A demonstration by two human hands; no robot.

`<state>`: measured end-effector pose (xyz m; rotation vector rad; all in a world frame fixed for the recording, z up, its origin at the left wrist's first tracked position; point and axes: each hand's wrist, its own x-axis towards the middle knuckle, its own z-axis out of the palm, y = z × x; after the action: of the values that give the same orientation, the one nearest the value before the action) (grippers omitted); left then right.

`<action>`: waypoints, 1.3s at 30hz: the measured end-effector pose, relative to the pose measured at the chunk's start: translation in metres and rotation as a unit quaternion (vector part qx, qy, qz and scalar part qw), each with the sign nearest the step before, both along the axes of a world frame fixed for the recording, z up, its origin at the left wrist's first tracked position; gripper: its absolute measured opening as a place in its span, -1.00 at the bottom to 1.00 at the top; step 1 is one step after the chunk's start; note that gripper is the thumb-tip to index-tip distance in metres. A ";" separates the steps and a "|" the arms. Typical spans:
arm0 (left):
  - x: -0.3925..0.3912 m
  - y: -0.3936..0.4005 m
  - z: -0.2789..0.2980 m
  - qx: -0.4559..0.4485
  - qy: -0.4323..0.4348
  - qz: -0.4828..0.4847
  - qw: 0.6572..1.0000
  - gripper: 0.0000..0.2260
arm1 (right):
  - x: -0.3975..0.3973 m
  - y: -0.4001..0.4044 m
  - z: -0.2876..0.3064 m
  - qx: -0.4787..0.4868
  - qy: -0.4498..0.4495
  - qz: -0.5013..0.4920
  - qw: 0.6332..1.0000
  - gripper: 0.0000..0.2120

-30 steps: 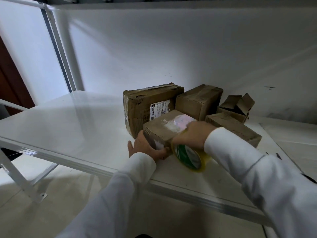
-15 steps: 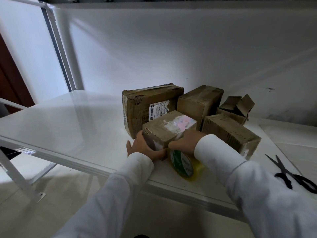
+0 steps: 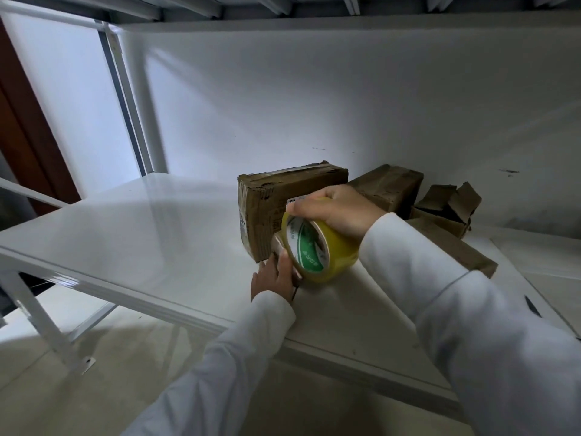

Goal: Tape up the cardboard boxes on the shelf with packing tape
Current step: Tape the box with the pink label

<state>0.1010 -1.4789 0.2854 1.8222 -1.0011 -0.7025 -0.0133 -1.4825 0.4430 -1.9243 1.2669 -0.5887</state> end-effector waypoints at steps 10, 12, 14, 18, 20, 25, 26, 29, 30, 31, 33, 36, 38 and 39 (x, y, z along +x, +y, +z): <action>0.007 0.003 0.014 -0.085 -0.141 -0.100 0.981 0.17 | -0.001 -0.032 0.015 0.020 0.119 -0.014 0.993 -0.47; 0.008 -0.006 0.015 -0.090 -0.177 -0.096 0.975 0.15 | -0.005 -0.035 0.013 0.033 0.101 -0.022 0.994 -0.47; 0.007 -0.014 0.011 -0.091 -0.220 -0.079 0.968 0.04 | -0.008 -0.036 0.008 0.034 0.057 -0.034 0.997 -0.49; 0.011 -0.021 0.009 -0.072 -0.284 -0.056 0.955 -0.05 | -0.005 -0.030 -0.006 0.020 -0.097 -0.036 0.994 -0.64; 0.015 -0.022 0.008 -0.052 -0.263 -0.042 0.962 -0.07 | 0.000 -0.028 -0.015 0.024 -0.125 -0.023 0.992 -0.61; 0.019 -0.026 0.001 -0.015 -0.232 -0.017 0.972 -0.10 | 0.017 -0.030 -0.030 -0.020 -0.133 -0.015 0.991 -0.76; 0.020 -0.027 0.000 -0.009 -0.226 -0.015 0.974 -0.09 | 0.021 -0.032 -0.030 -0.033 -0.133 -0.023 0.990 -0.75; 0.022 -0.031 -0.002 0.007 -0.201 -0.009 0.980 -0.11 | 0.032 -0.036 -0.019 -0.069 -0.040 -0.036 0.996 -0.66; 0.023 -0.032 -0.003 0.009 -0.194 -0.008 0.981 -0.11 | 0.034 -0.037 -0.014 -0.076 0.006 -0.039 0.996 -0.61; 0.024 -0.033 -0.003 0.011 -0.189 -0.006 0.982 -0.12 | 0.035 -0.037 -0.009 -0.078 0.043 -0.042 0.995 -0.57; 0.025 -0.036 -0.002 0.011 -0.188 -0.011 0.982 -0.14 | 0.028 -0.036 0.000 -0.075 0.086 -0.048 0.992 -0.53; 0.026 -0.041 0.001 0.015 -0.189 -0.018 0.982 -0.15 | 0.004 -0.031 0.000 -0.047 0.147 -0.034 0.987 -0.61; 0.027 -0.044 0.001 0.036 -0.185 -0.022 0.982 -0.12 | -0.011 -0.024 -0.014 -0.014 0.144 -0.010 0.989 -0.73; 0.026 -0.044 0.002 0.045 -0.183 -0.024 0.982 -0.12 | -0.015 -0.020 -0.023 -0.006 0.133 0.000 0.991 -0.78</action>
<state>0.1274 -1.5233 0.2870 2.0576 -1.2724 -0.4540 -0.0283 -1.5026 0.4201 -2.0626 1.4302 -0.3473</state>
